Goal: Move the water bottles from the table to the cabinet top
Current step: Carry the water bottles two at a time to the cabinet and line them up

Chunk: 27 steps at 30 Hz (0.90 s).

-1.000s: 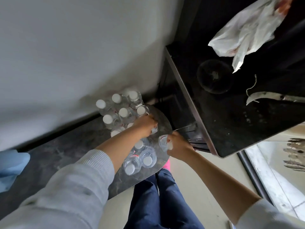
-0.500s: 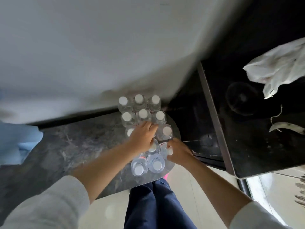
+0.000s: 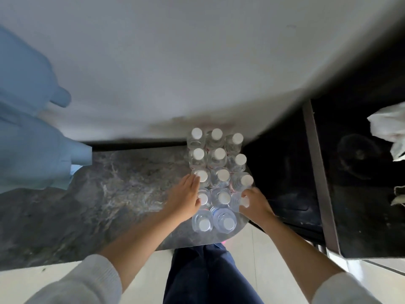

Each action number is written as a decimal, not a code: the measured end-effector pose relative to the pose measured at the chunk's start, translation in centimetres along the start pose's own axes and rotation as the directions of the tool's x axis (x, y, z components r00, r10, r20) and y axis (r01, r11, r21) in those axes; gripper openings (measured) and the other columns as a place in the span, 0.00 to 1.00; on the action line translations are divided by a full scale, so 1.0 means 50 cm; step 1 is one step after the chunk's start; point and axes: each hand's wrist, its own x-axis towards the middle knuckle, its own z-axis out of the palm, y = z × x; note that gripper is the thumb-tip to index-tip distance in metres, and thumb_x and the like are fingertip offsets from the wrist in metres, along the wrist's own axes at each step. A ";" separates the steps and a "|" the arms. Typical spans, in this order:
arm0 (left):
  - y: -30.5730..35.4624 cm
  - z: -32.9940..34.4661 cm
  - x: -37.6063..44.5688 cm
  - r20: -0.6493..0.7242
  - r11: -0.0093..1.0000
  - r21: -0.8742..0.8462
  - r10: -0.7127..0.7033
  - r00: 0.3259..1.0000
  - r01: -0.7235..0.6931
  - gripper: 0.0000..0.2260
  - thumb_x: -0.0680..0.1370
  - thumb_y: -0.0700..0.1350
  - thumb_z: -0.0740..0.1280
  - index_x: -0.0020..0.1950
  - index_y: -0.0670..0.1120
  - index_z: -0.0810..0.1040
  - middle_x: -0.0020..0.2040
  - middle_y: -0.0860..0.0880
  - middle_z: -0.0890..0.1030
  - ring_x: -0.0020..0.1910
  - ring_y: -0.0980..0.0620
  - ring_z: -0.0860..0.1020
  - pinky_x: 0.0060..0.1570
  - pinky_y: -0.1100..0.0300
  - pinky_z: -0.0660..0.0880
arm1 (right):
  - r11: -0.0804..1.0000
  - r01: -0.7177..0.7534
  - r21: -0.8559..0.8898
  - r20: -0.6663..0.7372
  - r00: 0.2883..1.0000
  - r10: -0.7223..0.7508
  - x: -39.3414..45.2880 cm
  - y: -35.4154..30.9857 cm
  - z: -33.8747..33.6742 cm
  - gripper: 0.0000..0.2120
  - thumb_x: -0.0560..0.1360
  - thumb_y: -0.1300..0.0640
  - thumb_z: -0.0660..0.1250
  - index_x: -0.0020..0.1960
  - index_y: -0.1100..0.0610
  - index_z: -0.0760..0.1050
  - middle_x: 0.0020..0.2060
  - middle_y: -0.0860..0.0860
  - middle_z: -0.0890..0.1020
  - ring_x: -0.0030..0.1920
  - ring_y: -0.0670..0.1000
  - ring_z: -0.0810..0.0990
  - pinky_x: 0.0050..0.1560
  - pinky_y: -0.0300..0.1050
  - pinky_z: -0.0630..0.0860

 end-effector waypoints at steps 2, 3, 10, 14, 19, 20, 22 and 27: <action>0.001 0.005 -0.002 0.013 1.000 0.002 -0.023 1.000 0.023 0.28 0.81 0.47 0.57 0.77 0.40 0.50 0.77 0.45 0.56 0.77 0.48 0.54 0.75 0.57 0.58 | 1.000 -0.010 -0.001 -0.010 1.000 0.010 0.000 0.000 0.003 0.18 0.73 0.60 0.66 0.62 0.61 0.70 0.64 0.57 0.68 0.61 0.56 0.73 0.60 0.43 0.69; 0.001 0.010 -0.001 0.007 1.000 0.009 -0.029 1.000 0.029 0.28 0.81 0.47 0.57 0.77 0.40 0.50 0.77 0.45 0.57 0.77 0.48 0.54 0.74 0.56 0.60 | 1.000 -0.012 -0.002 -0.011 1.000 0.012 -0.001 0.001 0.005 0.18 0.74 0.60 0.66 0.62 0.61 0.70 0.64 0.57 0.68 0.61 0.57 0.73 0.60 0.43 0.69; 0.022 0.012 -0.038 -0.033 0.986 -0.004 -0.168 0.985 0.168 0.22 0.79 0.43 0.60 0.73 0.41 0.61 0.71 0.44 0.66 0.71 0.47 0.64 0.66 0.58 0.67 | 0.996 0.030 -0.088 0.016 0.999 -0.029 -0.012 0.009 0.004 0.19 0.75 0.59 0.64 0.64 0.60 0.68 0.64 0.58 0.69 0.61 0.57 0.73 0.59 0.44 0.71; 0.032 0.000 -0.092 -0.005 0.912 0.011 -0.411 0.912 0.411 0.16 0.79 0.45 0.59 0.67 0.41 0.68 0.67 0.45 0.70 0.68 0.47 0.67 0.60 0.55 0.72 | 0.942 0.074 -0.328 0.029 0.997 -0.068 -0.034 -0.004 -0.015 0.19 0.77 0.55 0.61 0.66 0.57 0.67 0.66 0.57 0.69 0.64 0.58 0.73 0.58 0.48 0.75; 0.029 -0.009 -0.201 0.001 0.796 -0.028 -0.605 0.796 0.605 0.17 0.80 0.46 0.58 0.68 0.42 0.68 0.67 0.44 0.71 0.68 0.46 0.68 0.62 0.54 0.71 | 0.773 0.228 -0.592 0.035 0.965 -0.258 -0.062 -0.082 -0.058 0.17 0.78 0.58 0.58 0.66 0.60 0.68 0.66 0.56 0.70 0.67 0.57 0.70 0.62 0.49 0.73; 0.025 -0.011 -0.226 -0.001 0.770 -0.045 -0.638 0.770 0.637 0.17 0.80 0.47 0.58 0.68 0.42 0.69 0.66 0.44 0.71 0.68 0.46 0.68 0.62 0.54 0.71 | 0.729 0.275 -0.627 0.052 0.948 -0.313 -0.066 -0.106 -0.063 0.17 0.78 0.58 0.58 0.66 0.60 0.69 0.65 0.57 0.72 0.66 0.57 0.71 0.61 0.49 0.73; 0.011 -0.010 -0.286 -0.014 0.692 -0.108 -0.719 0.695 0.714 0.16 0.80 0.47 0.59 0.66 0.42 0.71 0.65 0.44 0.72 0.67 0.46 0.70 0.62 0.54 0.71 | 0.631 0.374 -0.680 0.099 0.899 -0.427 -0.081 -0.162 -0.064 0.15 0.78 0.60 0.57 0.63 0.61 0.71 0.62 0.57 0.75 0.63 0.57 0.75 0.59 0.48 0.74; -0.030 0.014 -0.496 0.012 0.433 -0.202 -0.896 0.445 0.878 0.16 0.80 0.45 0.57 0.67 0.44 0.70 0.67 0.44 0.70 0.69 0.45 0.68 0.65 0.53 0.69 | 0.293 0.581 -0.759 0.243 0.671 -0.700 -0.170 -0.340 -0.009 0.17 0.75 0.62 0.59 0.63 0.62 0.72 0.62 0.58 0.73 0.65 0.59 0.69 0.61 0.50 0.71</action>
